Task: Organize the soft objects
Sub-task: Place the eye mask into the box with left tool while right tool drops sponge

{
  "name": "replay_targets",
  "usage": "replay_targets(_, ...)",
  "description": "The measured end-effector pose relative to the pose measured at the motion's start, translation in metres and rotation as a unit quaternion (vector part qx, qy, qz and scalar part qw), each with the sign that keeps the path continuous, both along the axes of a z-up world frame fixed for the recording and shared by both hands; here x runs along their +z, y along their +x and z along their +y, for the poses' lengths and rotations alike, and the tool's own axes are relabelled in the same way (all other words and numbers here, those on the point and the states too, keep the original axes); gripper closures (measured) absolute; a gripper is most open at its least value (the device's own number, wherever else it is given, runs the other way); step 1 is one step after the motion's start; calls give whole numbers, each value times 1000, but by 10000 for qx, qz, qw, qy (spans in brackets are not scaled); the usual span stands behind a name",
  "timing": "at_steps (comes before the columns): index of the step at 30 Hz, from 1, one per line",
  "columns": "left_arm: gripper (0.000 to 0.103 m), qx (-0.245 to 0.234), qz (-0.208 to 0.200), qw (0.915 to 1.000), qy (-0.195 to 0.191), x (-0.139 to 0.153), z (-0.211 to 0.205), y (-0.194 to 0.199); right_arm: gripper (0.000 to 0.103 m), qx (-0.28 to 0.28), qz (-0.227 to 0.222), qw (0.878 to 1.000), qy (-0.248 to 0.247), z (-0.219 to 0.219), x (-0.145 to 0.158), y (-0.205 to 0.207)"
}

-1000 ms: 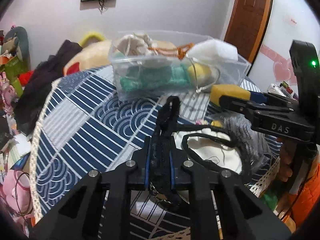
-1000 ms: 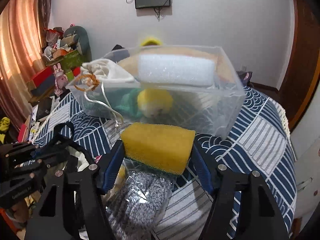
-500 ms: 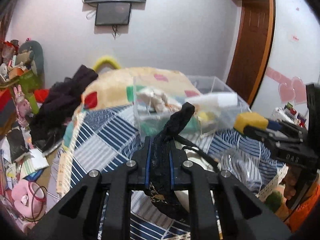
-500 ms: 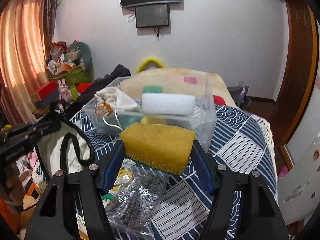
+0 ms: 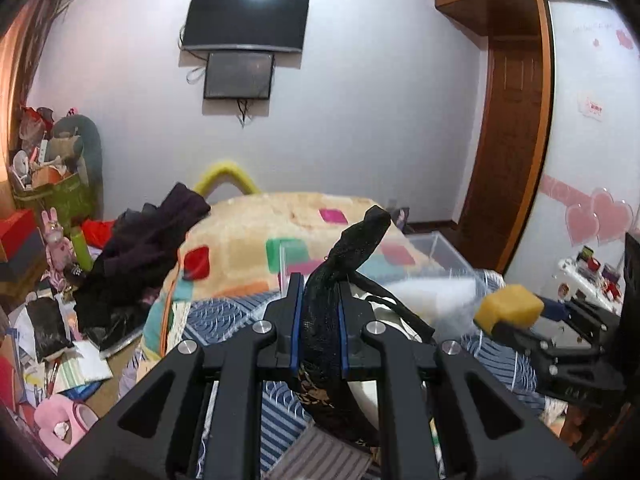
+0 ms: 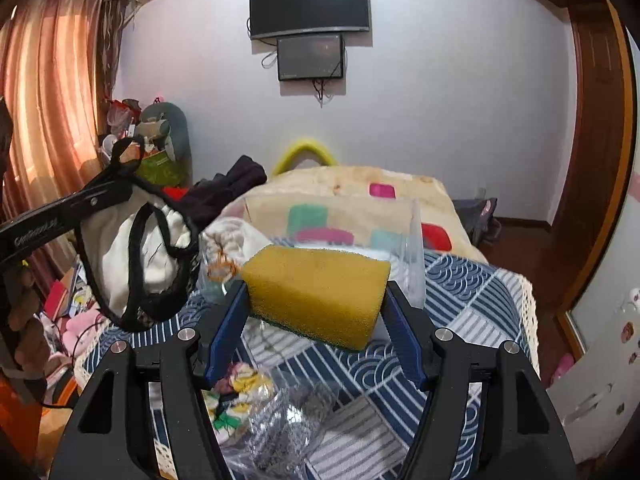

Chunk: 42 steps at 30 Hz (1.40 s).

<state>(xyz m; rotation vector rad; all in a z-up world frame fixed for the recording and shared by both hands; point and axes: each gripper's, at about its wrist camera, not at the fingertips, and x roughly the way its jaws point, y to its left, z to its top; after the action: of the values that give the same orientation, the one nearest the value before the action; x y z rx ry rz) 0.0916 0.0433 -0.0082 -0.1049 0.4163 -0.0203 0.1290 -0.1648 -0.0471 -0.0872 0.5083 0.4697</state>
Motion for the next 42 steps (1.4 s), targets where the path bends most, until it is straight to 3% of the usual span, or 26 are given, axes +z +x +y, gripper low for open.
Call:
replay_targets(11, 90, 145, -44, 9998, -111, 4, 1, 43, 39, 24, -154, 9999, 58, 18, 10, 27)
replay_targets(23, 89, 392, 510, 9975, -285, -37, 1, 105, 39, 106, 173, 9995, -262, 45, -11, 59)
replay_targets(30, 87, 449, 955, 9944, -63, -69, -1, 124, 37, 19, 263, 9986, -449, 49, -20, 62)
replay_targets(33, 73, 416, 1041, 9937, -27, -73, -1, 124, 30, 43, 398, 9984, -407, 47, -21, 65)
replay_targets(35, 55, 346, 1062, 9937, -98, -74, -1, 123, 21, 32, 405, 9986, -338, 44, -19, 66)
replay_targets(37, 51, 288, 973, 9948, -118, -70, -3, 119, 20, 25, 358, 9989, -302, 40, -16, 63)
replay_targets(42, 40, 279, 691, 9969, 251, -55, -15, 102, 19, 20, 221, 9994, -257, 34, -6, 55)
